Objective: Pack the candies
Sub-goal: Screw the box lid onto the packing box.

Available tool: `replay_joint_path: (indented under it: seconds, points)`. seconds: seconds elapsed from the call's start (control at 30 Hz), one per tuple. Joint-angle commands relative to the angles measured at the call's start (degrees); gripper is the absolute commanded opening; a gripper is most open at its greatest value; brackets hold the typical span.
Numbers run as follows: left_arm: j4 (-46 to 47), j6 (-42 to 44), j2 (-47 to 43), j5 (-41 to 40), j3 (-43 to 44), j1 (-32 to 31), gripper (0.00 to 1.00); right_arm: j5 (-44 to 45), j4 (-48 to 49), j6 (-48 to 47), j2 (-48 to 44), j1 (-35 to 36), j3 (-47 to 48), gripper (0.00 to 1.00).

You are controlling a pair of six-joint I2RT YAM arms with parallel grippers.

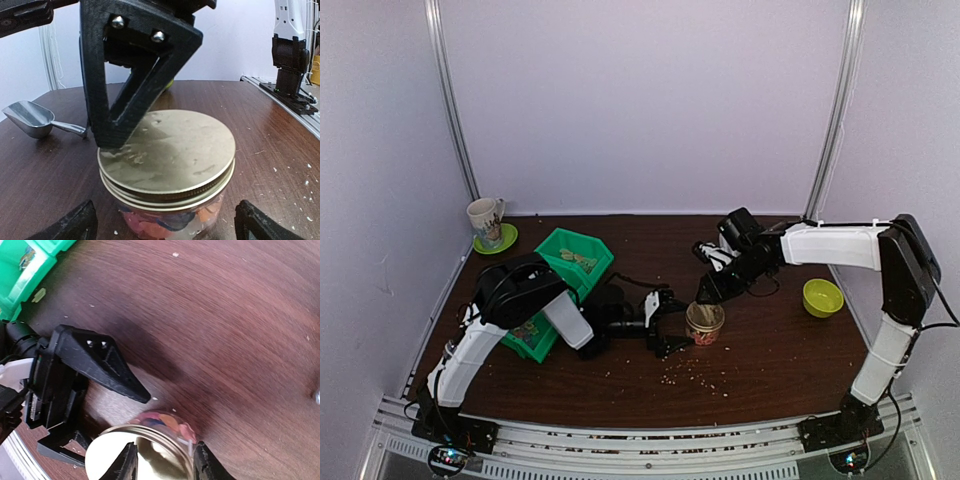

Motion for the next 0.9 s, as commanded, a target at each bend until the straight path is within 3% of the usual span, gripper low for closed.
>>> replay_joint_path:
  seconds: [0.0,0.43,0.67,0.87]
  points:
    - [-15.3,5.7,5.6,1.2,0.4,0.2,0.98,1.8,1.0,1.3,-3.2,-1.0,-2.3,0.39]
    - [-23.7,7.1,7.6,6.8,6.8,0.3,0.94,-0.6,3.1,1.9,-4.0,-1.5,-5.3,0.34]
    - [-23.1,6.7,7.8,6.7,6.9,0.4,0.85,-1.2,4.6,2.7,-4.8,-1.6,-7.5,0.31]
    - [-22.9,6.2,8.1,6.5,7.4,0.4,0.84,-1.2,5.4,3.5,-5.5,-1.6,-9.1,0.28]
